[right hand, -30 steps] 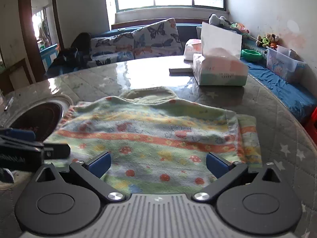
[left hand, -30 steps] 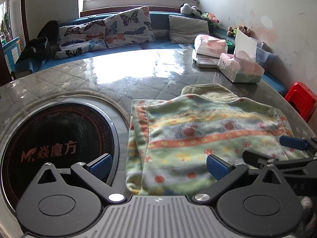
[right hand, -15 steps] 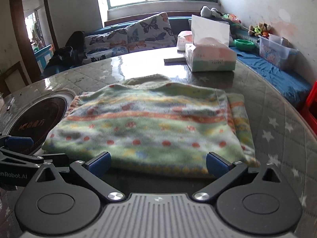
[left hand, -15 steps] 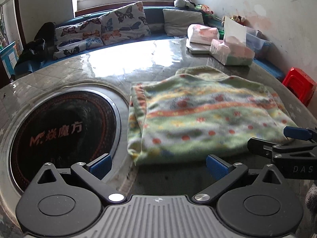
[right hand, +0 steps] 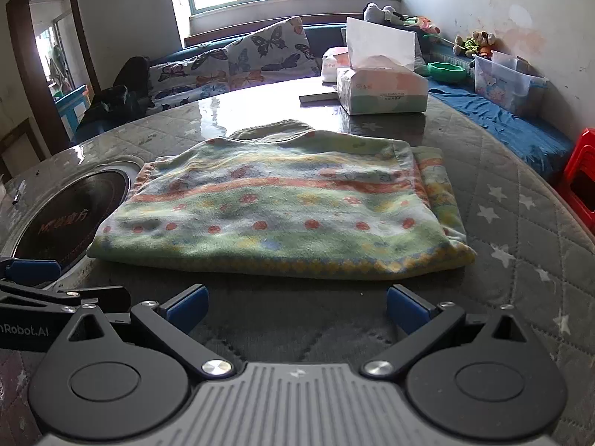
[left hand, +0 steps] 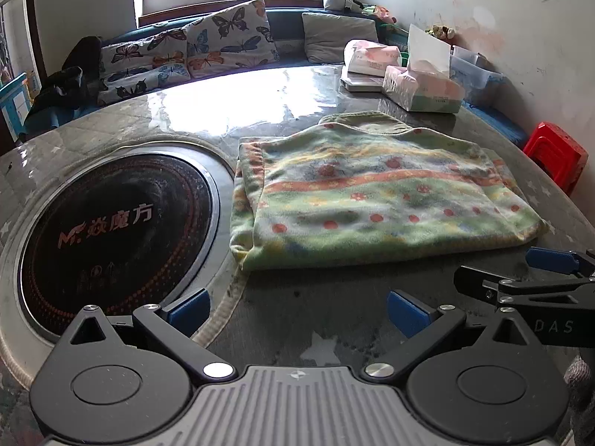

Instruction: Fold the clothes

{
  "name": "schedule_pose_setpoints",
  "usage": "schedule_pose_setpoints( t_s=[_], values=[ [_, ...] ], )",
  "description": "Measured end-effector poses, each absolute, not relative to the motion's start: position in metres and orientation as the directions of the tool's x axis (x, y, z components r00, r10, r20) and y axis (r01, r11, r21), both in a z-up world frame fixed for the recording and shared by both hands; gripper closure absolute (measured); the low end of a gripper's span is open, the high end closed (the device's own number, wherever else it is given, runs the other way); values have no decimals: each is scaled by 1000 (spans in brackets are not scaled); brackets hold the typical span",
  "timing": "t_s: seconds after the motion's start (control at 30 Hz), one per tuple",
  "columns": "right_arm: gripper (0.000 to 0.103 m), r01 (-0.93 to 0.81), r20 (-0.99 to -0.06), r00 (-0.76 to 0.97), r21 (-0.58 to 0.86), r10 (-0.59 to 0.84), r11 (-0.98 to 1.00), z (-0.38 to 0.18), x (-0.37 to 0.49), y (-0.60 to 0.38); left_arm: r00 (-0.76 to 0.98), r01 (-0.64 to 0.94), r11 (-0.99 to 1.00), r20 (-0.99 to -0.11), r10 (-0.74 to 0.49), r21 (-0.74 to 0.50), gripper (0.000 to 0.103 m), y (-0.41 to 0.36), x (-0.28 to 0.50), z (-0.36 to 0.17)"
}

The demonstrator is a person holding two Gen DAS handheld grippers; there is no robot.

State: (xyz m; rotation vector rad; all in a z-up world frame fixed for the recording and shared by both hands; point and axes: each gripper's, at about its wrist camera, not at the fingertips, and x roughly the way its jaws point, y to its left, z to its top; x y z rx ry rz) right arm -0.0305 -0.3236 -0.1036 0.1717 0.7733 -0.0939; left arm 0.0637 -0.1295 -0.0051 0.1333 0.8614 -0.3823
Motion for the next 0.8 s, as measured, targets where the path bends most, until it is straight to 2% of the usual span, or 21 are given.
schedule_pose_setpoints(
  t_s=[0.8],
  values=[
    [0, 168, -706, 707, 124, -32, 978, -105, -47, -320, 579, 383, 923, -766, -279, -47, 0, -128, 45, -7]
  ],
)
